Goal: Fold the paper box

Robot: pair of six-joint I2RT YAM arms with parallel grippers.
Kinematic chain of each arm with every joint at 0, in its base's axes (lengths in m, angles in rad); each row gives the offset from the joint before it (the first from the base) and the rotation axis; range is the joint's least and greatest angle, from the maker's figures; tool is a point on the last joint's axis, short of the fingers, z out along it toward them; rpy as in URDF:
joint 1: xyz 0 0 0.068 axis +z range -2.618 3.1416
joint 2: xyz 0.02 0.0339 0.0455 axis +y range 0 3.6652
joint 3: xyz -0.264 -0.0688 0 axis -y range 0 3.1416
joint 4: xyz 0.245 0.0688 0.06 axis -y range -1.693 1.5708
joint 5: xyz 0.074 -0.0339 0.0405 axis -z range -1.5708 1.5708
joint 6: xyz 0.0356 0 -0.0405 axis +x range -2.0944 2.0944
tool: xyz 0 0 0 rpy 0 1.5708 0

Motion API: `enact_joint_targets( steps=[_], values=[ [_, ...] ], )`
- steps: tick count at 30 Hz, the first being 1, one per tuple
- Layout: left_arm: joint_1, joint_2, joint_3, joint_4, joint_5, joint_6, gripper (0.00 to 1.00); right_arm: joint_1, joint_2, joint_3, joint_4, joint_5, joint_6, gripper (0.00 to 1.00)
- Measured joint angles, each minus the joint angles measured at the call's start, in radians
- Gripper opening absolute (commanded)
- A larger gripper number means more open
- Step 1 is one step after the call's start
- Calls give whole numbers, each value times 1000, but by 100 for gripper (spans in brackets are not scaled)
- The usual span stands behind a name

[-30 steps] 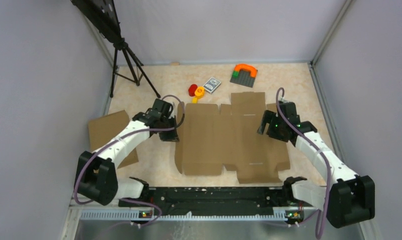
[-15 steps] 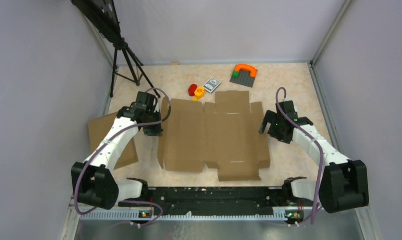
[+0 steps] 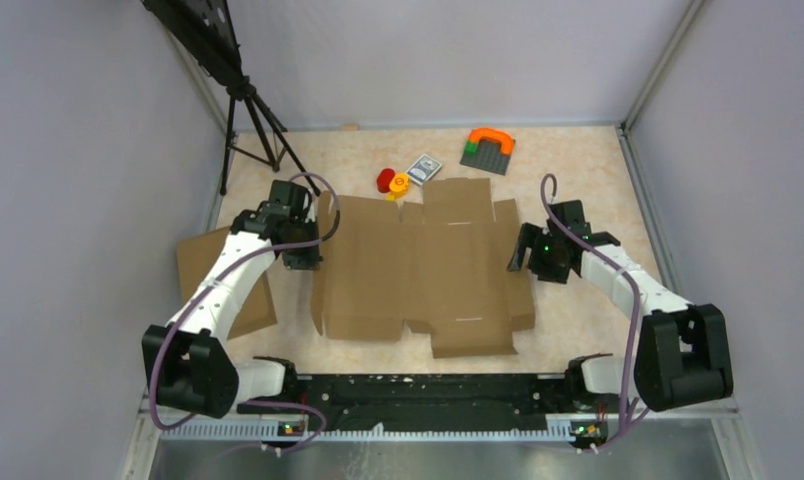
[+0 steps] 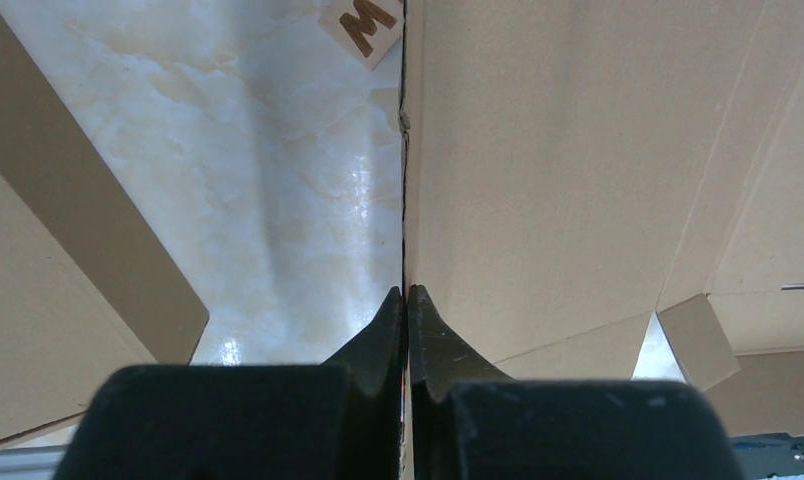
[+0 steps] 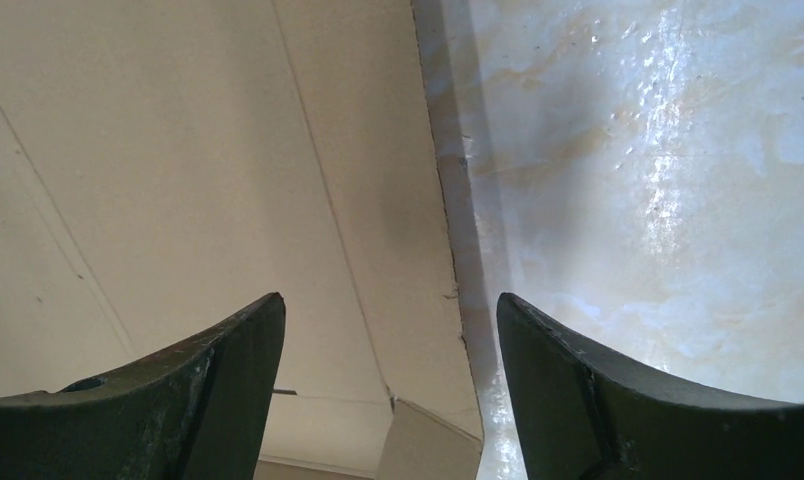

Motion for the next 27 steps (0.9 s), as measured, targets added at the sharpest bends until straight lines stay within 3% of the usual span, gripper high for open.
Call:
enact_joint_targets(
  steps=[8, 14, 19, 24, 25, 27],
  values=[
    [0, 4, 9, -1, -3, 4, 0, 0, 45, -2, 18, -47, 7, 69],
    [0, 4, 9, -3, -31, 10, 0, 8, 45, -27, 40, -117, 8, 57],
    [4, 3, 9, -12, -47, 11, 1, 67, 32, -27, 33, -90, 7, 47],
    [6, 3, 9, -16, -50, 12, 2, 134, 21, -16, 3, -27, 7, 46],
    [6, 3, 9, -16, -51, 12, 3, 138, 19, -12, -3, -23, 8, 49],
    [6, 3, 9, -20, -53, 11, 4, 143, 4, -11, -8, -14, 8, 66]
  ],
)
